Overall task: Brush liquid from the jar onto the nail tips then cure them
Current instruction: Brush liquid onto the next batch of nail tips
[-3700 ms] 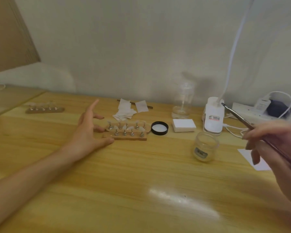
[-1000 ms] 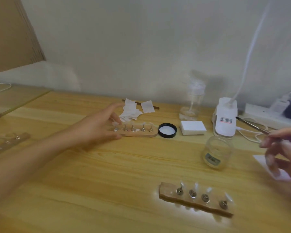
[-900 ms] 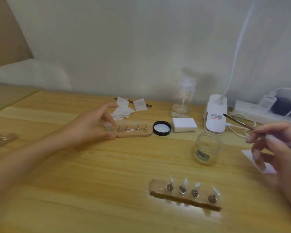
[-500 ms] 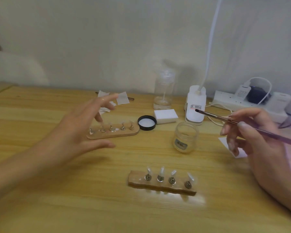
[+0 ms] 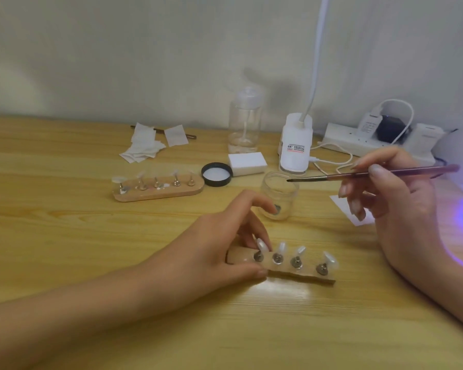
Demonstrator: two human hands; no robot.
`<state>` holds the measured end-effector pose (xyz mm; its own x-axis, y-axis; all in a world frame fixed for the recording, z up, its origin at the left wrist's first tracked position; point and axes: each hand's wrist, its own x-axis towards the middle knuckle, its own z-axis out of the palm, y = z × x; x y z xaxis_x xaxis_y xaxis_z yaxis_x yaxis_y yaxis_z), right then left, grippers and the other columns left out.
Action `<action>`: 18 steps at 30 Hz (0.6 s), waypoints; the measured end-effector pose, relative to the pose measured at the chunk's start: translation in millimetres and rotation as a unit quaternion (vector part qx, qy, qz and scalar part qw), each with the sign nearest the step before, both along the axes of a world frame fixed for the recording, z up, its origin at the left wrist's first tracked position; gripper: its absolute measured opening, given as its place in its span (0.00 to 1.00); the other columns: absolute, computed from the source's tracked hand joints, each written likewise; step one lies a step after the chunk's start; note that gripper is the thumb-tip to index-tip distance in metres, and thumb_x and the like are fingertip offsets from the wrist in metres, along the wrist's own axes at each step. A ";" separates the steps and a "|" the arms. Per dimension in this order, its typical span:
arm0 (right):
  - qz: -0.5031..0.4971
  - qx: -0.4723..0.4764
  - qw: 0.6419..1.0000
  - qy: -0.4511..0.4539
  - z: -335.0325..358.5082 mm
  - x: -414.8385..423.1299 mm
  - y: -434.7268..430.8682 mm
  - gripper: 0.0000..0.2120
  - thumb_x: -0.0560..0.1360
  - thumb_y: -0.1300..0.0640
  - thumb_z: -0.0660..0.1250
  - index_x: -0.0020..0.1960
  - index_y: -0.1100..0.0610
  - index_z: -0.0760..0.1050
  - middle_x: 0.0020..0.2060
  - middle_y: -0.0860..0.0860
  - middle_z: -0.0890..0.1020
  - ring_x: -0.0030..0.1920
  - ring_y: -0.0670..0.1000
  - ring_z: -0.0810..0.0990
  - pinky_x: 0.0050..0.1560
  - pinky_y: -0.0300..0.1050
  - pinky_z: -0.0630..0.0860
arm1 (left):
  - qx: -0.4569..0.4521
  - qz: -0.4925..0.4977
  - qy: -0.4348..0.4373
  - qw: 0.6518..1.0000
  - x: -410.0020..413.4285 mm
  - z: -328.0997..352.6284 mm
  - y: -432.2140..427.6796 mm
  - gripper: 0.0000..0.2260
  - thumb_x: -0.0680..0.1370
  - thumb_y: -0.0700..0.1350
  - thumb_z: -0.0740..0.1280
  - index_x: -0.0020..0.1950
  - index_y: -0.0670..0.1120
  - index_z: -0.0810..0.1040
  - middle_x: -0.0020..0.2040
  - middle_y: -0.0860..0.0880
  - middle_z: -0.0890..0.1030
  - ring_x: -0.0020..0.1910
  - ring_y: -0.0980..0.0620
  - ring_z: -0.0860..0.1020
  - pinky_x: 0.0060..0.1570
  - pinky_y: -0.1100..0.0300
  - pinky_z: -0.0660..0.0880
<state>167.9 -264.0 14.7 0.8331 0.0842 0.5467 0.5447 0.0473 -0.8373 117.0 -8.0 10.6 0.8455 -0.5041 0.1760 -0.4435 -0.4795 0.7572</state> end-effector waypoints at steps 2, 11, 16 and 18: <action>-0.005 0.001 1.000 0.007 -0.2 0.6 -0.2 0.07 0.79 0.60 0.58 0.47 0.50 0.73 0.32 0.51 0.81 0.27 0.50 0.74 0.27 0.37 0.70 | -0.018 0.006 -0.001 1.000 -0.3 -0.5 -4.6 0.28 0.72 0.45 0.78 0.63 0.60 0.66 0.52 0.61 0.81 0.52 0.60 0.79 0.47 0.75 0.69; -0.012 -0.019 1.000 -0.015 1.2 -2.4 5.3 0.06 0.79 0.53 0.62 0.43 0.44 0.71 0.32 0.52 0.82 0.27 0.53 0.76 0.26 0.39 0.71 | -0.070 0.028 0.006 0.997 1.5 0.1 -5.6 0.22 0.73 0.38 0.76 0.60 0.54 0.72 0.42 0.56 0.84 0.44 0.60 0.82 0.41 0.74 0.71; 0.004 -0.030 0.999 0.020 3.4 1.4 7.4 0.06 0.80 0.58 0.59 0.44 0.52 0.69 0.31 0.53 0.81 0.29 0.54 0.78 0.26 0.39 0.72 | -0.092 0.020 0.006 0.996 2.5 -1.6 -5.2 0.23 0.74 0.38 0.76 0.61 0.57 0.73 0.40 0.54 0.84 0.43 0.58 0.84 0.42 0.73 0.73; 0.003 -0.027 0.999 0.040 7.1 4.4 8.0 0.07 0.80 0.58 0.59 0.43 0.52 0.69 0.31 0.53 0.80 0.29 0.53 0.78 0.27 0.41 0.73 | -0.096 0.014 -0.001 0.995 2.4 -2.5 -4.6 0.24 0.74 0.36 0.75 0.62 0.58 0.72 0.40 0.54 0.84 0.45 0.56 0.84 0.43 0.71 0.75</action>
